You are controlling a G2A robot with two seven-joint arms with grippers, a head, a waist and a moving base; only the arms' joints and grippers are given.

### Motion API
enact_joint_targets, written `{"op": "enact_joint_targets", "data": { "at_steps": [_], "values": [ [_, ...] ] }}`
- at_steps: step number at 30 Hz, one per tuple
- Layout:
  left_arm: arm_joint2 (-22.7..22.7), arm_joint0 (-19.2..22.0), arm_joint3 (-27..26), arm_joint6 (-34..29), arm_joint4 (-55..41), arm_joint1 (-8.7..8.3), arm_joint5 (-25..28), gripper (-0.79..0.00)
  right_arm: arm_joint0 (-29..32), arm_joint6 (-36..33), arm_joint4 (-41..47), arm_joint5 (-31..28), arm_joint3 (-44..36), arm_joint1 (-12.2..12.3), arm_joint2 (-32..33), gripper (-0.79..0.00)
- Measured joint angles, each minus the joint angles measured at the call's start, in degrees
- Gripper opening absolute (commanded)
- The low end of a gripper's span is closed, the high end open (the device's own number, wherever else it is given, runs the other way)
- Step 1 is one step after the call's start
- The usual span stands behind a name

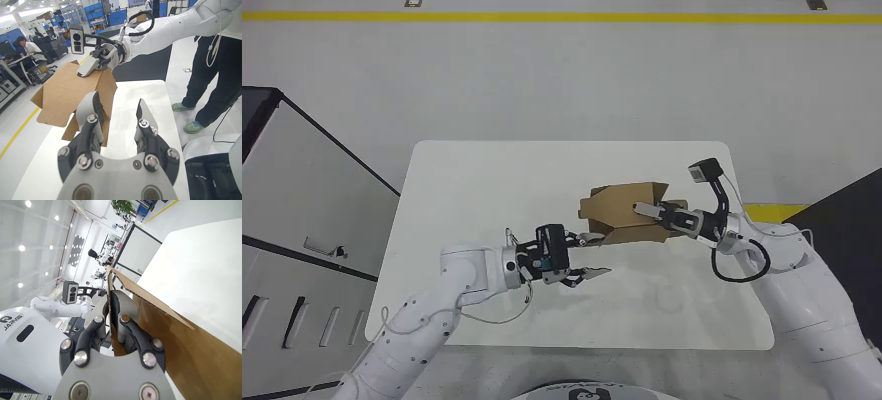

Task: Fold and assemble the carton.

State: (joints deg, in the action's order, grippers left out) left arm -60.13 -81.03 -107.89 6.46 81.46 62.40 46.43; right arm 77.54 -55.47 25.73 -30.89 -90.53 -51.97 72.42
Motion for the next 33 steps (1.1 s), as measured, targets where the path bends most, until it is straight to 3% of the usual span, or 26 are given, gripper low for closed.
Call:
{"op": "enact_joint_targets", "data": {
  "at_steps": [22, 33],
  "values": [
    [4.5, 3.6, 2.5, -0.3, -0.9, 0.63, 0.1, -0.406, -1.0, -1.6, 1.1, 1.9, 1.0, -0.8, -1.7, -0.785],
    [5.5, 4.7, 3.6, -0.3, -1.2, 0.84, -1.0, -0.360, -1.6, -4.5, 3.9, 3.3, 2.4, -1.1, -1.7, -0.785]
  ]
}}
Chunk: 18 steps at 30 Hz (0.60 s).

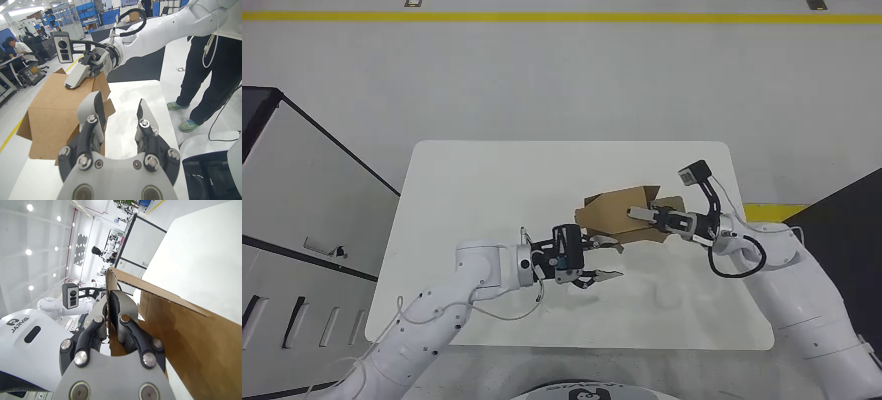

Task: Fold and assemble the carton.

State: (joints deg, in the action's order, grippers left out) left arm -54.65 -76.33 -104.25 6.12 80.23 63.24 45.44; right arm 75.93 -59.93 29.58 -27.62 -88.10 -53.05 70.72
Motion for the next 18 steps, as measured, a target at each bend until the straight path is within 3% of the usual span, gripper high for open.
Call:
{"op": "enact_joint_targets", "data": {
  "at_steps": [18],
  "values": [
    [-3.7, -2.3, -0.4, 2.4, -0.7, -0.92, -0.9, -0.388, -0.2, -9.1, 11.1, -1.7, 4.1, -0.2, 2.3, -0.785]
  ]
}}
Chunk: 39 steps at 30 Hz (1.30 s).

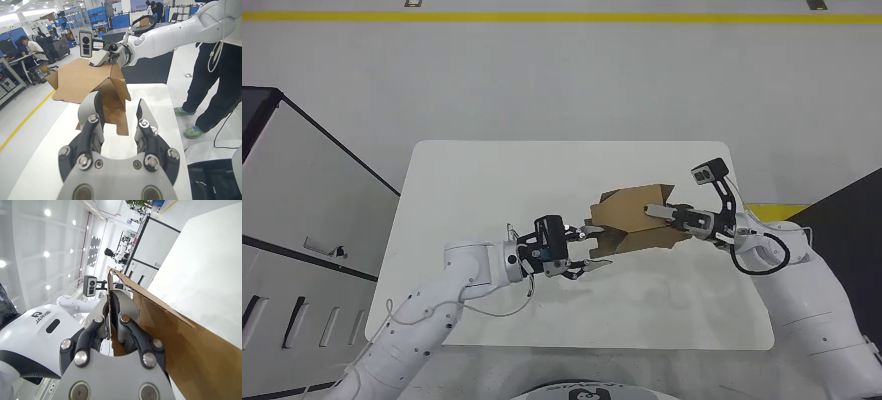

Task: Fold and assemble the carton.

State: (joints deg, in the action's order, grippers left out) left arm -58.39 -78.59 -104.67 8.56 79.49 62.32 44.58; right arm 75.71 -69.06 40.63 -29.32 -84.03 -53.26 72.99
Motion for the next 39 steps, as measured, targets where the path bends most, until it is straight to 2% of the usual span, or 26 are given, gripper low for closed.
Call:
{"op": "enact_joint_targets", "data": {
  "at_steps": [11, 21, 39],
  "values": [
    [-0.1, -0.3, -0.4, 0.6, 0.7, -0.15, -0.5, -0.379, -0.8, -7.3, 6.0, 1.4, 1.9, -0.4, -0.2, -0.785],
    [0.0, -0.8, -0.7, 1.7, 1.0, -0.27, -0.7, -0.363, -0.5, -8.2, 8.6, 2.2, 2.1, -0.8, 0.2, -0.785],
    [-0.4, -0.8, -1.5, 1.2, 1.6, -0.63, 0.3, -0.357, -0.3, -8.0, -4.4, 2.1, 0.4, -0.3, 1.2, -0.785]
  ]
}}
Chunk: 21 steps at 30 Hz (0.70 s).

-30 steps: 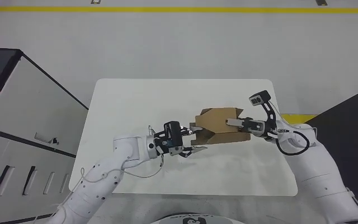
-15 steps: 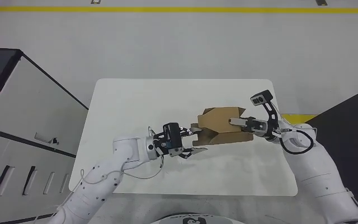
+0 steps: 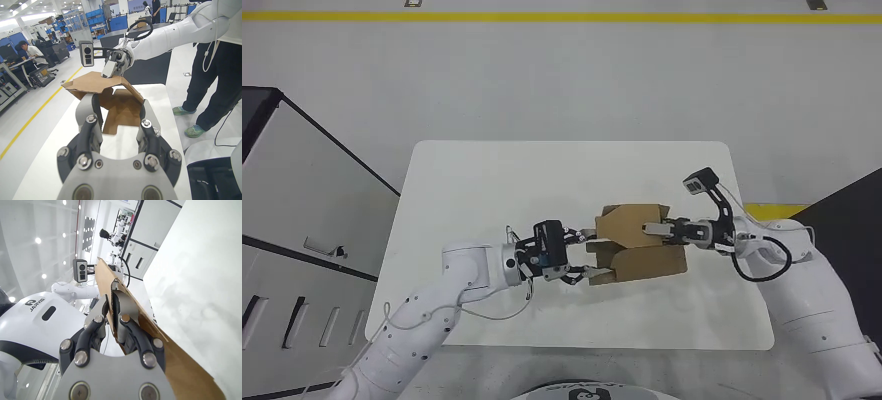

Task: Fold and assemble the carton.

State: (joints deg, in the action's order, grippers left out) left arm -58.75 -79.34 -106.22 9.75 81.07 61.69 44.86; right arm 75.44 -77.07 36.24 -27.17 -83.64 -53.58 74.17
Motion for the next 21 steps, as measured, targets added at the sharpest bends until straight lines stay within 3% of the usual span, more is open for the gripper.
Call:
{"op": "enact_joint_targets", "data": {
  "at_steps": [21],
  "values": [
    [0.8, 0.4, 0.3, 1.1, 1.2, -0.15, 0.3, -0.332, 0.5, -1.9, 4.9, 1.8, -1.7, 0.0, -0.7, -0.776]
  ]
}}
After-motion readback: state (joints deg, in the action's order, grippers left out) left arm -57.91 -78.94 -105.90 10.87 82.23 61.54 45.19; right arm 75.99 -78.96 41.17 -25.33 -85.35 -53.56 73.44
